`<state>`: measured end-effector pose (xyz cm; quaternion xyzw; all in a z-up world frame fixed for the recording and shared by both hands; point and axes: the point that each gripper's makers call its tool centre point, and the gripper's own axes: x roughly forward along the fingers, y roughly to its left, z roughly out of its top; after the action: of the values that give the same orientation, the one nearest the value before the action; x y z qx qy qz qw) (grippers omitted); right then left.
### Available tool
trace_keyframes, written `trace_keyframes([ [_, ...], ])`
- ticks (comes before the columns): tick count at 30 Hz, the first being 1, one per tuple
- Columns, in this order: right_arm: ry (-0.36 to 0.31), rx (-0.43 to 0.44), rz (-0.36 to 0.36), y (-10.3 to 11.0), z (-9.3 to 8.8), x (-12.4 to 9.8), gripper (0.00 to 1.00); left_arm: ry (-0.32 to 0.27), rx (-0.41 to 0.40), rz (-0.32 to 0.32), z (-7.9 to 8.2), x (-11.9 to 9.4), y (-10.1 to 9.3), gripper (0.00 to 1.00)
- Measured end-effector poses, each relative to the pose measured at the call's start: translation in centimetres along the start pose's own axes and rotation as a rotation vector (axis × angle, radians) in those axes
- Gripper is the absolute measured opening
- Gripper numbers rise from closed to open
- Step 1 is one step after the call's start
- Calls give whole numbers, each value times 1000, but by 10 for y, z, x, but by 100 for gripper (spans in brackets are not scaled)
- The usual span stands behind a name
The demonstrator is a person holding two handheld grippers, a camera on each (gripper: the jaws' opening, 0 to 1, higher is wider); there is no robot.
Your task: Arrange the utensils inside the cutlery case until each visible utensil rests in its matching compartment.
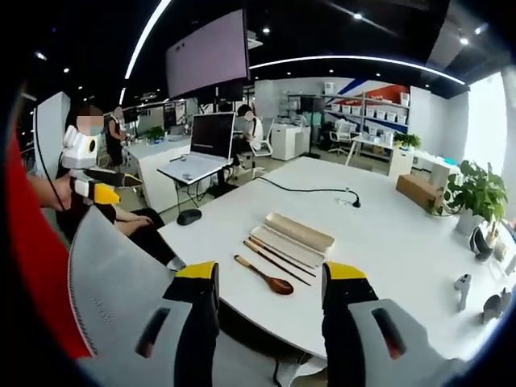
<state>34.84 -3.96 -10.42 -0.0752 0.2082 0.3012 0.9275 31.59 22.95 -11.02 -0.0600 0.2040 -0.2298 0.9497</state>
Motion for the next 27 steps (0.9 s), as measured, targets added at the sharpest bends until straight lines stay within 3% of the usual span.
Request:
trace_keyframes([
  [2, 3, -10, 5, 0, -1, 1, 38, 16, 28, 7, -2, 0, 2, 96],
  [5, 10, -6, 9, 1, -3, 4, 43, 16, 35, 17, -1, 0, 3, 96],
  [11, 54, -72, 29, 2, -9, 8, 34, -17, -8, 19, 2, -1, 2, 95],
  [13, 47, -88, 32, 2, -6, 10, 33, -61, -10, 13, 10, -4, 0, 93],
  [16, 43, -129, 12, -3, 2, 13, 36, -151, 21, 63, 26, -10, 7, 92],
  [20, 27, -117, 6, -3, 5, 13, 36, -77, 40, 53, 15, -4, 11, 90],
  [22, 35, -111, 2, -1, 1, 15, 36, -75, 52, 55, 16, -4, 9, 87],
  [24, 43, -112, 2, 0, -2, 16, 36, -100, -8, 11, 19, -3, 1, 86],
  [27, 51, -110, 18, 3, -4, 17, 36, -71, -9, 22, 14, -2, 0, 84],
])
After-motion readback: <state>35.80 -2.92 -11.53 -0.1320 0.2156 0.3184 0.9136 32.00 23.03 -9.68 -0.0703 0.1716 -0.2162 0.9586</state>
